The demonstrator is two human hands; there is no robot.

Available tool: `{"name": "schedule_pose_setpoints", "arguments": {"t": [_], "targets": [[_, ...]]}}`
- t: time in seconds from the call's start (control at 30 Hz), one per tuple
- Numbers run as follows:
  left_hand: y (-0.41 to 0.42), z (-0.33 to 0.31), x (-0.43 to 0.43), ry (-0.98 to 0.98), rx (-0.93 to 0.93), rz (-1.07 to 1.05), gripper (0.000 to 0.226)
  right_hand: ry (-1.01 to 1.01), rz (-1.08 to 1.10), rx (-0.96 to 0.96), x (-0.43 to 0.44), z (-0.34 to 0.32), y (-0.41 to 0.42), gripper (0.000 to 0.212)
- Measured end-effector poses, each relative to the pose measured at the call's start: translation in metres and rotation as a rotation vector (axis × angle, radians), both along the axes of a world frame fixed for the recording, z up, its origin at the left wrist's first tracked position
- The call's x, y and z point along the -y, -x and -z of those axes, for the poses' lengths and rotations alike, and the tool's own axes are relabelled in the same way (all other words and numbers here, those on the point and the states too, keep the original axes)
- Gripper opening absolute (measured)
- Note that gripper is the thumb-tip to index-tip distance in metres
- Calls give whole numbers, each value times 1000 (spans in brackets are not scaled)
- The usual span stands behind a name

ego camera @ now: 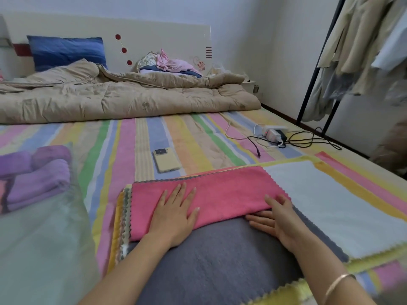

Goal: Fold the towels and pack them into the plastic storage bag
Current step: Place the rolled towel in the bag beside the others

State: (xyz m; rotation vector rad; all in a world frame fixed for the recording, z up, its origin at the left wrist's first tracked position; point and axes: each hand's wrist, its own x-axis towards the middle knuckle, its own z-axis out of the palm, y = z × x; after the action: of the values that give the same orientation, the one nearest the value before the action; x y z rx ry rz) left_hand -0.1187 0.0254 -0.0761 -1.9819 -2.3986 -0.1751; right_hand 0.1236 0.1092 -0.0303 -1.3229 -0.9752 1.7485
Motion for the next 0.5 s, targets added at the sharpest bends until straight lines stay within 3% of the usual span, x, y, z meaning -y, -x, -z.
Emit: {"name": "schedule_pose_setpoints", "arguments": {"t": [0.07, 0.13, 0.23, 0.33, 0.4, 0.5], "targets": [[8, 0, 12, 26, 3, -60, 97, -41, 37, -132, -5, 5, 7, 66], [16, -1, 26, 17, -1, -185, 86, -125, 77, -84, -11, 12, 17, 62], [30, -1, 42, 32, -16, -397, 64, -263, 163, 202, -9, 14, 31, 55], [43, -11, 52, 46, 266, -490, 61, -582, 95, 562, -1, 6, 41, 61], [50, -20, 59, -119, 309, -515, 61, -853, 22, 691, 8, -2, 55, 61], [49, -38, 71, -568, 432, -432, 45, -1210, -166, 805, 35, -11, 87, 52]]}}
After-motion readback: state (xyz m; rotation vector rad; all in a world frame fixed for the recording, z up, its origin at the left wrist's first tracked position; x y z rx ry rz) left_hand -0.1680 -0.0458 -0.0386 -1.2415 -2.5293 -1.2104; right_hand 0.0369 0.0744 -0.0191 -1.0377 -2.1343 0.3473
